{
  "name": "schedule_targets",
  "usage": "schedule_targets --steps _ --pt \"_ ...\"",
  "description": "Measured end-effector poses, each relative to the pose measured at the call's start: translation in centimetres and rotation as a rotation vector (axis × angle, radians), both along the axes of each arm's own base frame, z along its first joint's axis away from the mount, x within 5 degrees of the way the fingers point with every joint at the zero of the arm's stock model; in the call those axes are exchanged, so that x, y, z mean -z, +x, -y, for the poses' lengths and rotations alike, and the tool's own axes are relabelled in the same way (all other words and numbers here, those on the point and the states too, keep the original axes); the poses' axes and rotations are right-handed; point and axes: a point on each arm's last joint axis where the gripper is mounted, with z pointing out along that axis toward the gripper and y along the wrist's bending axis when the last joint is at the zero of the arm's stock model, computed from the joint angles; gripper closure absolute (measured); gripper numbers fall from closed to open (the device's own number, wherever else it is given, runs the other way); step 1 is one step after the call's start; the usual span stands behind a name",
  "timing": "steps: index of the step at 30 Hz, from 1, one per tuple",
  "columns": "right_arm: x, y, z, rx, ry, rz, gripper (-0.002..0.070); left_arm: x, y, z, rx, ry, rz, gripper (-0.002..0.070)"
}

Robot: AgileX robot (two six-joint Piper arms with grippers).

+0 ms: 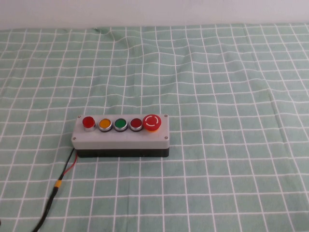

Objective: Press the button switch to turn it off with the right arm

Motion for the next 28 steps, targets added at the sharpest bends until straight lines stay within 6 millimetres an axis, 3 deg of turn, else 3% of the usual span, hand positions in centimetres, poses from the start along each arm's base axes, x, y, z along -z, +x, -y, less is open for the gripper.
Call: schedule_targets --steps 28 --pt "0.08 -0.03 0.11 0.015 -0.055 -0.009 0.0692 0.0 0.0 0.0 0.0 0.0 0.0 0.0678"
